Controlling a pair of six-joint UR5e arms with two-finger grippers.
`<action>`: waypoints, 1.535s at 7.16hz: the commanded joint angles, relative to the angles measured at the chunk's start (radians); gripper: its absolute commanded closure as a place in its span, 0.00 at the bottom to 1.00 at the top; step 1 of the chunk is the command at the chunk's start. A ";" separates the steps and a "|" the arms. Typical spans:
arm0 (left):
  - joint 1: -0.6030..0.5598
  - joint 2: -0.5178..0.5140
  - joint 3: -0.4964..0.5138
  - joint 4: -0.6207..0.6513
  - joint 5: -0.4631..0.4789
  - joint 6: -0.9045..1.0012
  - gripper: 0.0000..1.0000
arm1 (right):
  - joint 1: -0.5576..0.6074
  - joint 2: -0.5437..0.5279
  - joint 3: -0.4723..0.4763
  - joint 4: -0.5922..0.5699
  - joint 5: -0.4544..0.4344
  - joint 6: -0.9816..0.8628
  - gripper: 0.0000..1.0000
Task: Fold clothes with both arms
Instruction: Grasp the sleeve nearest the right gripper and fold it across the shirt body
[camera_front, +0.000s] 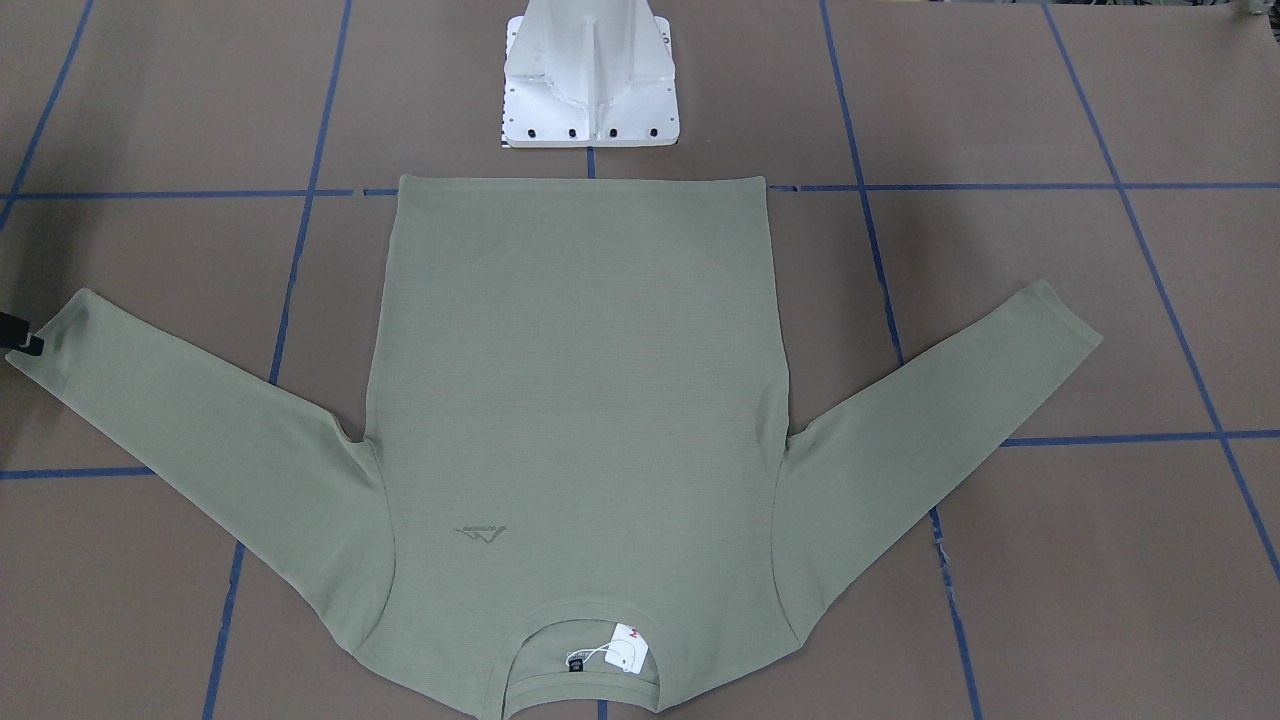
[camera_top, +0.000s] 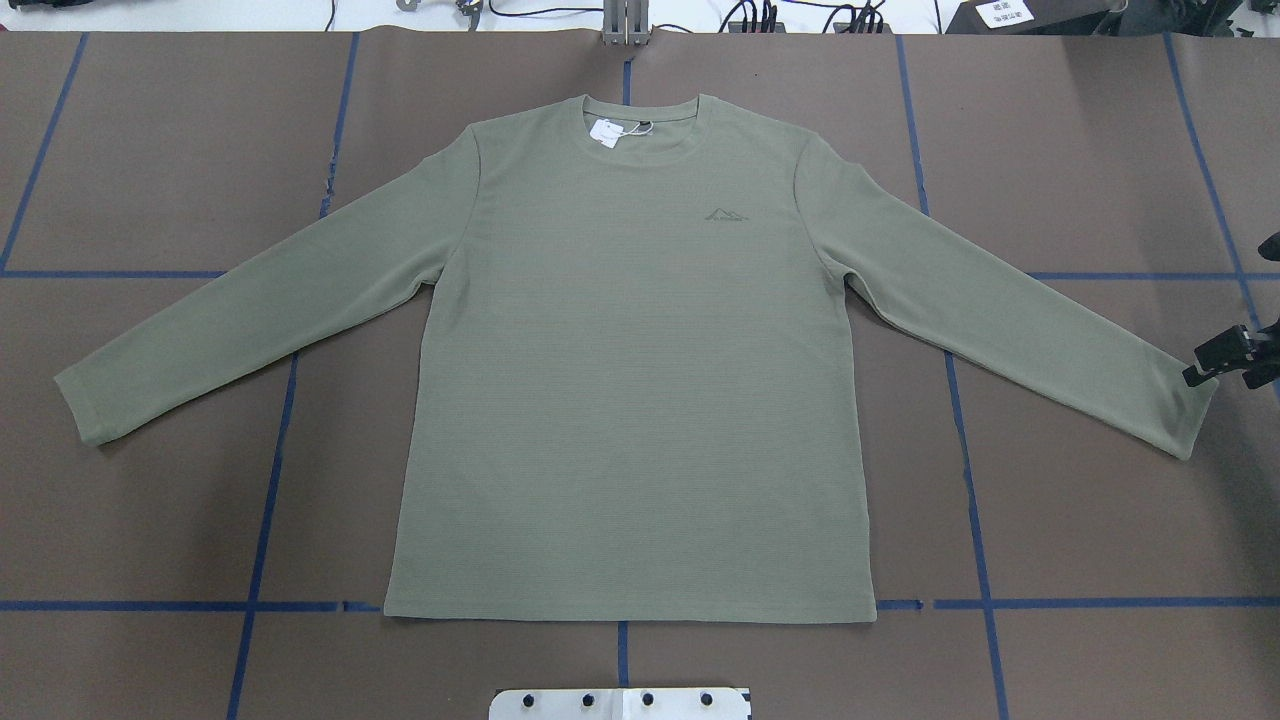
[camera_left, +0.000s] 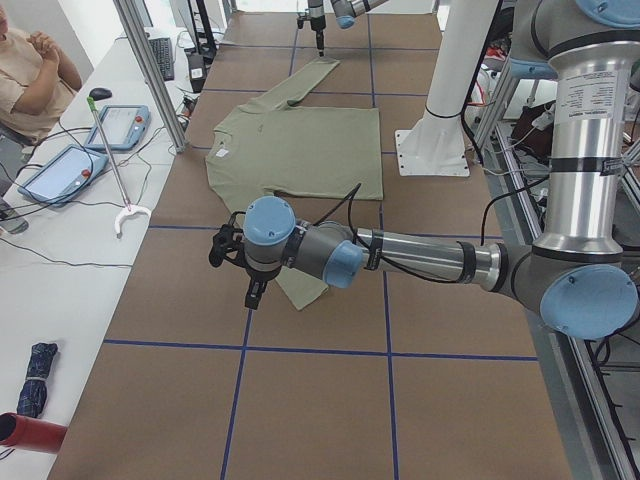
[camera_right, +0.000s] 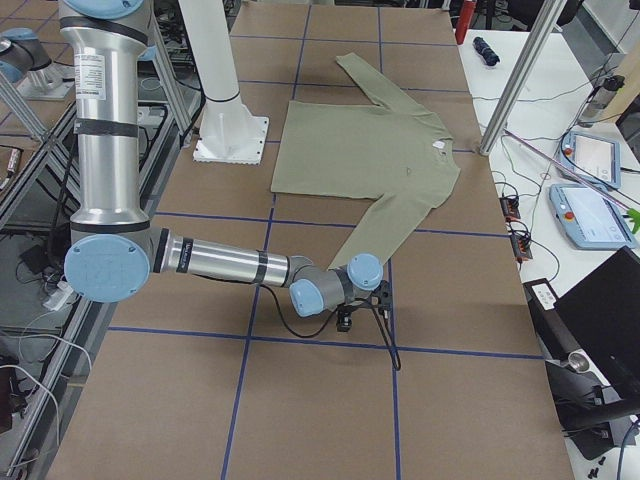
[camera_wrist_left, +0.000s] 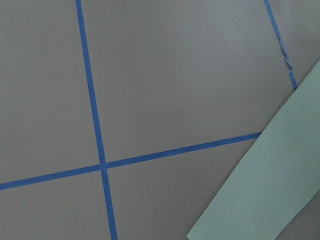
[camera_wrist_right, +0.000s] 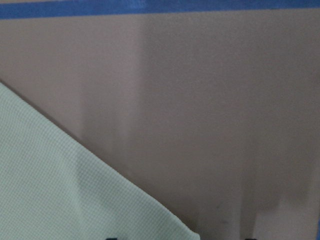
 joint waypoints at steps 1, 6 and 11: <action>0.000 0.001 0.000 0.000 -0.001 0.002 0.00 | -0.003 0.001 -0.006 0.000 0.000 0.000 0.32; 0.000 -0.001 0.009 -0.002 0.001 0.006 0.00 | -0.003 0.008 0.000 0.000 0.002 0.002 1.00; 0.000 -0.001 -0.006 -0.058 -0.001 -0.004 0.00 | -0.003 0.004 0.306 0.000 0.015 0.281 1.00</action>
